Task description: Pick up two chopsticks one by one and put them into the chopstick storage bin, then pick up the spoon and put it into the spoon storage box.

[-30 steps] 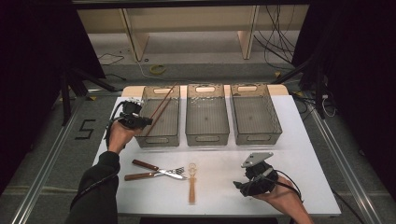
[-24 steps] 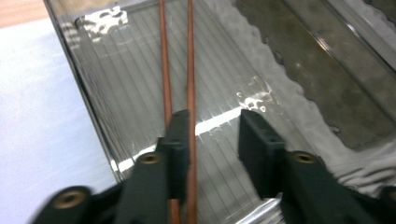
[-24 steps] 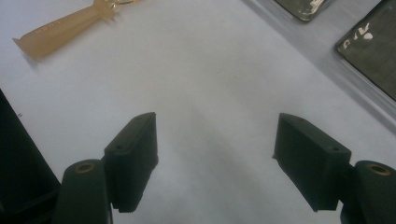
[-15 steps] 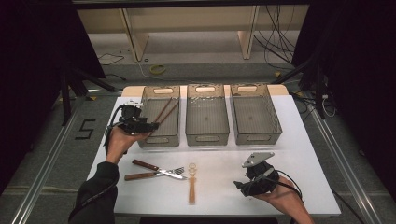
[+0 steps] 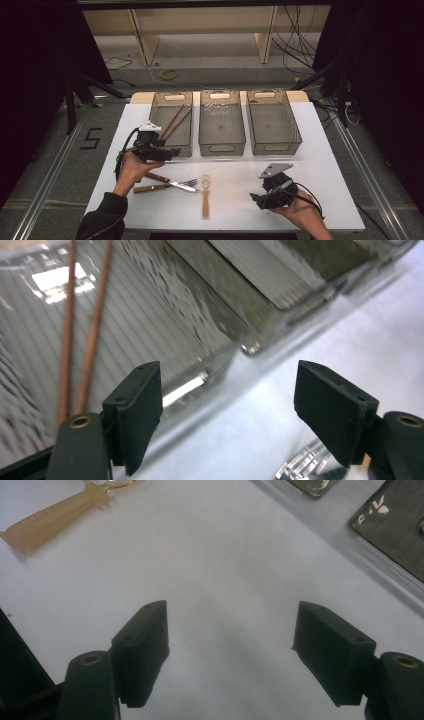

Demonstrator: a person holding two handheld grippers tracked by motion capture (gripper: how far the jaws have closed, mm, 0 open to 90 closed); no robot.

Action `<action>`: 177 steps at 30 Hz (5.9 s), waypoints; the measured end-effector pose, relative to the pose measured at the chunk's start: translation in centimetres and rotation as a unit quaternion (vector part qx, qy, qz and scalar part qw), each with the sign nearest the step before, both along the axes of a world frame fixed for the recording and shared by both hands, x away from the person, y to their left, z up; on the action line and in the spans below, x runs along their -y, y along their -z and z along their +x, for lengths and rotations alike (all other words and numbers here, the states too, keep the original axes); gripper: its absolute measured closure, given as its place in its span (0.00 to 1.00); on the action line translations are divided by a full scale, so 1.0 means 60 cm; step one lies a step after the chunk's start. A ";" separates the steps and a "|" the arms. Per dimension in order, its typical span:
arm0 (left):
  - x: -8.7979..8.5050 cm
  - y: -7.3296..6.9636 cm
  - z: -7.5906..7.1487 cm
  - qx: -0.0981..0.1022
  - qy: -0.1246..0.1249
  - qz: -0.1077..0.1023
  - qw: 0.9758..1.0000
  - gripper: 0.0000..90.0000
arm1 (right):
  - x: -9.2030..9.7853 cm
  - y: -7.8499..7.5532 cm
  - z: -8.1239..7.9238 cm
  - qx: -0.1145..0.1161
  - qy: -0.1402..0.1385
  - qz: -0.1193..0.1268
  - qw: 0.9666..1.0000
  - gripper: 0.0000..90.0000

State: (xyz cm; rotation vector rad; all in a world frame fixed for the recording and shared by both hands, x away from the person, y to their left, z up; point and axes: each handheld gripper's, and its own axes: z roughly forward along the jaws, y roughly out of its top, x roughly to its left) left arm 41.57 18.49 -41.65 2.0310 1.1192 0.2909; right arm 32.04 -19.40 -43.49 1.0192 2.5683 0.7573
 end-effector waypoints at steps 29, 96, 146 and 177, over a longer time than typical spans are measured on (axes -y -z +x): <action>0.112 0.048 -0.089 -0.049 0.058 0.022 0.997 0.27 | 0.007 0.002 0.000 0.000 0.008 -0.003 1.000 0.34; 0.191 0.099 -0.133 -0.102 0.130 0.115 0.980 0.42 | 0.014 0.009 0.003 -0.007 0.010 0.000 1.000 0.34; 0.199 0.099 -0.141 -0.062 0.156 0.157 0.973 0.61 | 0.010 0.015 0.002 -0.014 0.005 -0.011 1.000 0.35; 0.180 0.094 -0.127 -0.062 0.176 0.151 0.971 0.85 | 0.011 0.014 0.001 -0.012 0.003 -0.009 1.000 0.35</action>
